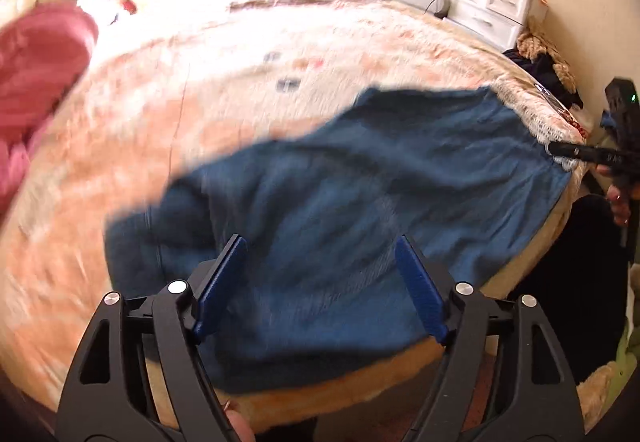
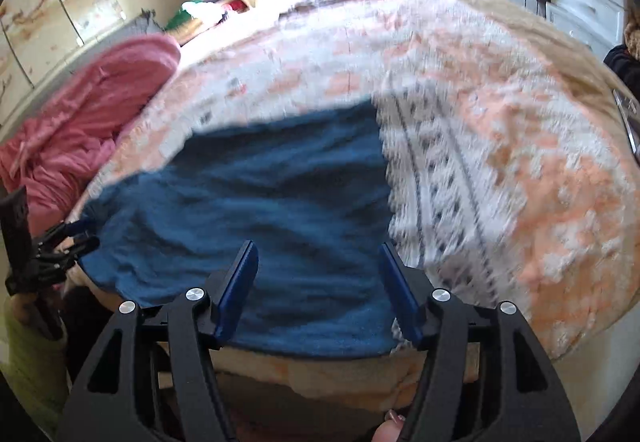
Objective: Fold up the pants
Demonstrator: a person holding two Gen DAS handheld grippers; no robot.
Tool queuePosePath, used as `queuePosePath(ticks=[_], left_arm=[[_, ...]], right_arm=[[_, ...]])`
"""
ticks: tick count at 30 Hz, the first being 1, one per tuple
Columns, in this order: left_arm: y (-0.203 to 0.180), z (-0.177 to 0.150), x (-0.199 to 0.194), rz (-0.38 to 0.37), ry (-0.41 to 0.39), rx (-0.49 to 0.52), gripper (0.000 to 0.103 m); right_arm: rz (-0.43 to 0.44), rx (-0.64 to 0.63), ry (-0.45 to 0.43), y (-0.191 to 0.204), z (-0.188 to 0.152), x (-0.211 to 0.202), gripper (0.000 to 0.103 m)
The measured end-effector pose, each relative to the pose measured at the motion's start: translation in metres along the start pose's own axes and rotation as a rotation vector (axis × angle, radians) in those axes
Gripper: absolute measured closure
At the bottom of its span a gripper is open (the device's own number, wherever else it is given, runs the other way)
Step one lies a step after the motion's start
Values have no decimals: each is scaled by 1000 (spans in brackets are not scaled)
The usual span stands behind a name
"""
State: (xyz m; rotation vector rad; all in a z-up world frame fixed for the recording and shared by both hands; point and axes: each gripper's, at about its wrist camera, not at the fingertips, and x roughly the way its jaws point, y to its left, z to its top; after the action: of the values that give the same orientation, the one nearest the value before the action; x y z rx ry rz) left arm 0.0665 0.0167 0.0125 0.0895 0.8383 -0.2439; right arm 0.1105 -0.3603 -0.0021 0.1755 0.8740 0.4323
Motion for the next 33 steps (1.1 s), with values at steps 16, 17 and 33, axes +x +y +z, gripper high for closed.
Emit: queuePosePath(ticks=[16,17,33], left_arm=[[-6,115,138,-154,175,-141,48],[-4,115,144,-164,185,-151,48],[-33,106,156,-222,165,-36,92]], right_arm=[[14,-13,-62,-63,147,45,37],[14,-8,-54,-70,143,50,37],[70,-280,68,-39,91,72,65]])
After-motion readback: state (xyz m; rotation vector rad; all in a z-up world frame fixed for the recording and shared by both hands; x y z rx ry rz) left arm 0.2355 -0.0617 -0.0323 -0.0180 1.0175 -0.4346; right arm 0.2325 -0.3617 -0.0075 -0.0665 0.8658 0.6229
